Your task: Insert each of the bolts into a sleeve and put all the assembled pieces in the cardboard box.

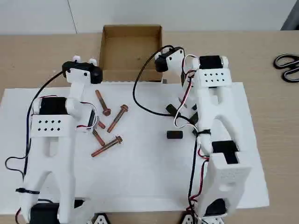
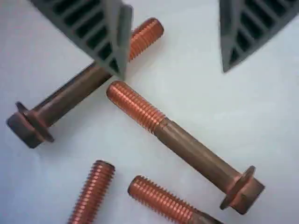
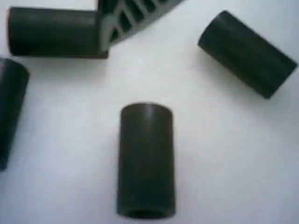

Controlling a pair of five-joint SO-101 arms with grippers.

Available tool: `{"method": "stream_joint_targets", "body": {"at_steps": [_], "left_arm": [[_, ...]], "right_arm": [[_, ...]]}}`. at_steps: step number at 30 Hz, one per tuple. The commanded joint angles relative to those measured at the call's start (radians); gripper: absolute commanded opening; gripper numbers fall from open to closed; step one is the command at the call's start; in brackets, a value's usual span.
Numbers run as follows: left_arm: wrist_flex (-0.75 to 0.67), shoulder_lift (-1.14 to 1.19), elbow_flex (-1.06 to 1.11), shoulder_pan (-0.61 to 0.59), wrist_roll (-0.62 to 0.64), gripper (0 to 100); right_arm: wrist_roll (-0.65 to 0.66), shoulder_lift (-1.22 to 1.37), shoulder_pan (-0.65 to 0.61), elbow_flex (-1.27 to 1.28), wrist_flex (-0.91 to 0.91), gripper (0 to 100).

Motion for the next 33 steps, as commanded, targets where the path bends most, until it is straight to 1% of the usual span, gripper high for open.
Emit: {"method": "stream_joint_targets", "body": {"at_steps": [1, 12, 19, 29, 33], "left_arm": [[0.006, 0.002, -0.036, 0.000, -0.008, 13], [0.008, 0.002, -0.035, 0.000, -0.006, 13], [0.000, 0.002, 0.033, 0.000, -0.008, 13], [-0.002, 0.002, 0.054, 0.000, -0.008, 13], [-0.014, 0.002, 0.058, 0.000, -0.008, 13]], "right_arm": [[0.034, 0.042, 0.005, -0.043, -0.036, 21.2], [0.044, 0.147, 0.041, -0.089, -0.076, 21.2], [0.066, 0.197, 0.071, -0.092, -0.097, 21.1], [0.080, 0.214, 0.062, -0.092, -0.154, 21.0], [0.080, 0.213, 0.064, -0.092, -0.156, 15.5]]}}
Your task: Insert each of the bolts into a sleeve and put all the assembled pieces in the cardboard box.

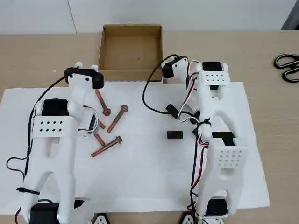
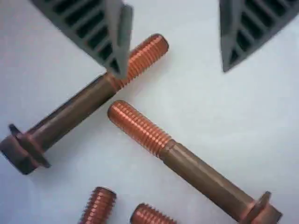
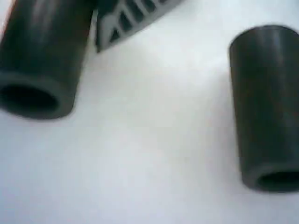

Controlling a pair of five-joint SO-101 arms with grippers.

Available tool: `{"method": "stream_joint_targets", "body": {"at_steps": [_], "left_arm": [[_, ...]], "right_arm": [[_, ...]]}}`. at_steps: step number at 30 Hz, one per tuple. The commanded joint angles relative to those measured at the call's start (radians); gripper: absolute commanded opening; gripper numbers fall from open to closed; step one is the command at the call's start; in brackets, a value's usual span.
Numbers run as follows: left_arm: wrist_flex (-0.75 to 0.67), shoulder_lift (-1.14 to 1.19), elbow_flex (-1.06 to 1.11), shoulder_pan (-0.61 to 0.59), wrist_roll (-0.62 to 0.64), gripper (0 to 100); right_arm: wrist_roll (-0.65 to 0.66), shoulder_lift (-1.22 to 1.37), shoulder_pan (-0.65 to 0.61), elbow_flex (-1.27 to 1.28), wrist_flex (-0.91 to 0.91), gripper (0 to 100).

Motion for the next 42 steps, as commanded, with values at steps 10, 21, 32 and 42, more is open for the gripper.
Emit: {"method": "stream_joint_targets", "body": {"at_steps": [10, 21, 32, 42], "left_arm": [[-0.044, 0.002, 0.025, 0.000, -0.003, 13], [-0.043, 0.002, 0.031, -0.005, -0.003, 13], [-0.071, 0.002, 0.102, 0.000, -0.005, 13], [-0.017, 0.002, -0.002, -0.003, -0.002, 7]], "right_arm": [[0.049, -0.007, -0.027, -0.040, -0.031, 12.5], [0.077, 0.068, -0.056, -0.040, -0.051, 8.7], [0.037, 0.048, -0.039, -0.066, 0.004, 0.4], [-0.118, -0.208, -0.036, -0.242, 0.285, 0.4]]}}
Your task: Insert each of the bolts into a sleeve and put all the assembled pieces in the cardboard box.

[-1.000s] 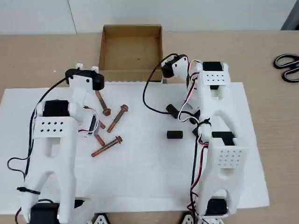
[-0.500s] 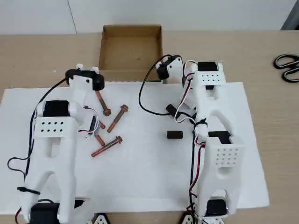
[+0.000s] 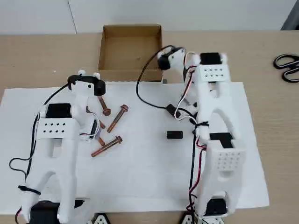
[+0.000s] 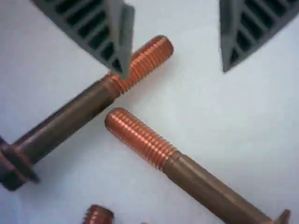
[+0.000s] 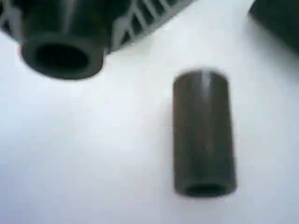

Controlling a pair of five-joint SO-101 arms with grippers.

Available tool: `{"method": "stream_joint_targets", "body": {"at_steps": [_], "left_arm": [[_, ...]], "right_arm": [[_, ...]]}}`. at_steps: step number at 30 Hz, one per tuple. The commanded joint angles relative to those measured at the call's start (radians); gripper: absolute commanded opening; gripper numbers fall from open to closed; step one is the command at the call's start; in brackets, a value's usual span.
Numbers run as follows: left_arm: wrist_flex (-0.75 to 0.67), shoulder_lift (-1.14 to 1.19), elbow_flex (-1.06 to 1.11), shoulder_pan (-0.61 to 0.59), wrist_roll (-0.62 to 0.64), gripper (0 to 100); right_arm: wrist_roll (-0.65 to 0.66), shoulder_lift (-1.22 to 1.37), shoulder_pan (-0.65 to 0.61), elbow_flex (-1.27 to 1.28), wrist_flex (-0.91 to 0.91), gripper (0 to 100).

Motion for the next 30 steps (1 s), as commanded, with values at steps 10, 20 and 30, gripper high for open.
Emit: {"method": "stream_joint_targets", "body": {"at_steps": [10, 20, 30], "left_arm": [[0.157, 0.232, -0.414, 0.002, 0.003, 0], [0.290, 0.559, -0.777, 0.138, 0.003, 1], [0.265, 0.750, -0.958, 0.235, 0.026, 9]], "right_arm": [[-0.212, -0.394, 0.084, 0.213, 0.065, 0.3], [-0.255, -0.526, 0.206, 0.433, 0.058, 0.3], [-0.250, -0.565, 0.298, 0.520, 0.056, 0.3]]}}
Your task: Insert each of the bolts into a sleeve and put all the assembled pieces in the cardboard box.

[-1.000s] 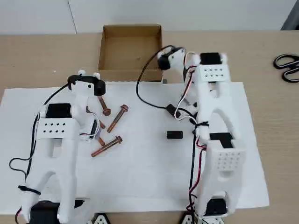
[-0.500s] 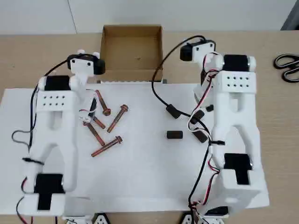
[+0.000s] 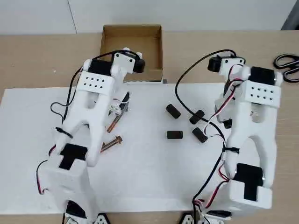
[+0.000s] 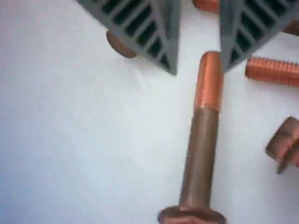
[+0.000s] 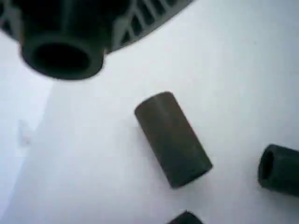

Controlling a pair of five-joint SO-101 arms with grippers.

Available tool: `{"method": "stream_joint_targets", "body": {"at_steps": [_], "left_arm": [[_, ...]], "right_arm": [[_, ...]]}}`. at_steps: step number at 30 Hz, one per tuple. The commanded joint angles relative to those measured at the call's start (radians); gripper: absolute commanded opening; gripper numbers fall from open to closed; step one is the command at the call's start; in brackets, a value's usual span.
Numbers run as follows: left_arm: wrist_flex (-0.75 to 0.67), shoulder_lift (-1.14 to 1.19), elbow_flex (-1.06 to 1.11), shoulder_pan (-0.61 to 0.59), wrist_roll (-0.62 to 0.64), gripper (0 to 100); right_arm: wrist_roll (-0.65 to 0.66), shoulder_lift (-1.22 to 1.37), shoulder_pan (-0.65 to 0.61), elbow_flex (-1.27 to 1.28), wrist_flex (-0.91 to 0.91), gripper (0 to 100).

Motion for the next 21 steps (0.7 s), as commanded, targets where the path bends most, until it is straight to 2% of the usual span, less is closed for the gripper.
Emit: {"method": "stream_joint_targets", "body": {"at_steps": [1, 15, 21], "left_arm": [[-0.002, 0.035, -0.101, 0.000, 0.006, 9], [-0.021, 0.327, -0.354, -0.002, 0.002, 9], [-0.020, 0.384, -0.374, -0.002, 0.002, 9]], "right_arm": [[-0.006, -0.062, 0.019, 0.014, -0.002, 0.3], [-0.005, -0.062, 0.015, 0.026, -0.002, 0.3], [-0.005, -0.061, 0.013, 0.026, -0.008, 0.3]]}}
